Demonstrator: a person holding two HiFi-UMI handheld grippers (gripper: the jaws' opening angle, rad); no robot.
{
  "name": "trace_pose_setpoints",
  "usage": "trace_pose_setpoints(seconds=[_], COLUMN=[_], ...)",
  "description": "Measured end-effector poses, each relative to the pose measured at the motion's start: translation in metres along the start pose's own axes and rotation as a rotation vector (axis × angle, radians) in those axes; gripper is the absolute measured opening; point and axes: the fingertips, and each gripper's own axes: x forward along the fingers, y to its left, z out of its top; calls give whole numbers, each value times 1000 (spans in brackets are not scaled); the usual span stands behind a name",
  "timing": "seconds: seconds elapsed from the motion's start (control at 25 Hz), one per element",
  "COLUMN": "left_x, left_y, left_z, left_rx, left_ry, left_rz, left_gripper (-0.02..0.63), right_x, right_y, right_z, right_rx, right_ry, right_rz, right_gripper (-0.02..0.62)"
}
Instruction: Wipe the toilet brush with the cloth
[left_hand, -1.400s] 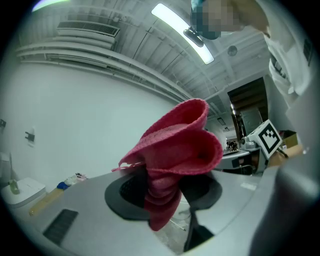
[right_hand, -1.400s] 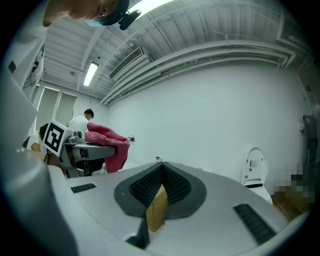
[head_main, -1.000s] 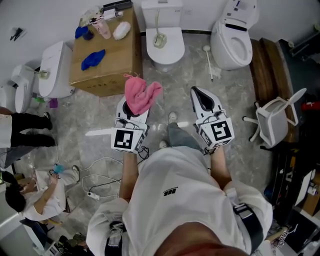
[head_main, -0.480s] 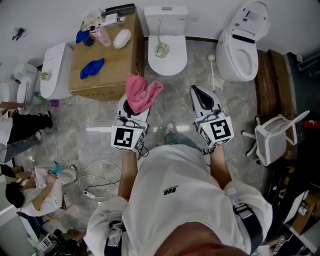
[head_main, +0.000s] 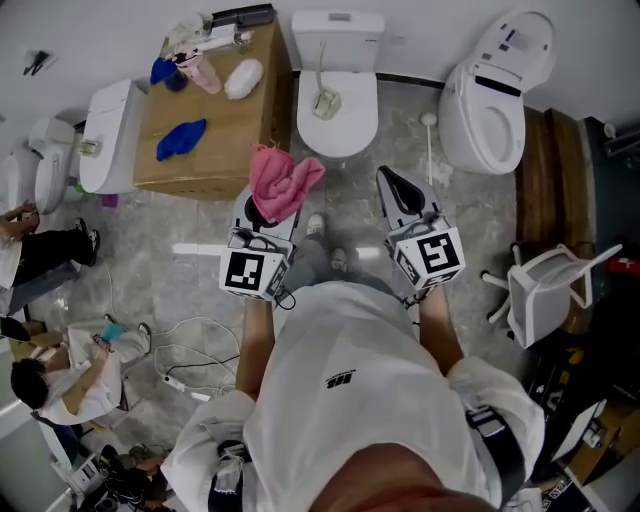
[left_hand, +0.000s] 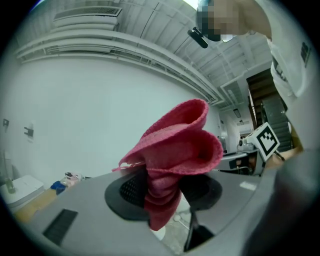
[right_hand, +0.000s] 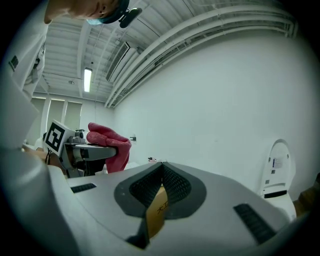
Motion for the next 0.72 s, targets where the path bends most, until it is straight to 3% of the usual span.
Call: trace_pose_setpoints(seconds=[0.72], left_x=[120], left_y=[82], left_z=[-39], left_rx=[-22], left_ry=[41], left_rz=[-37], left_gripper=[184], right_x=[120], right_y=[-79], right_z=[-17], right_rx=[-5], right_ry=[36], right_rz=[-20], right_gripper=[-5])
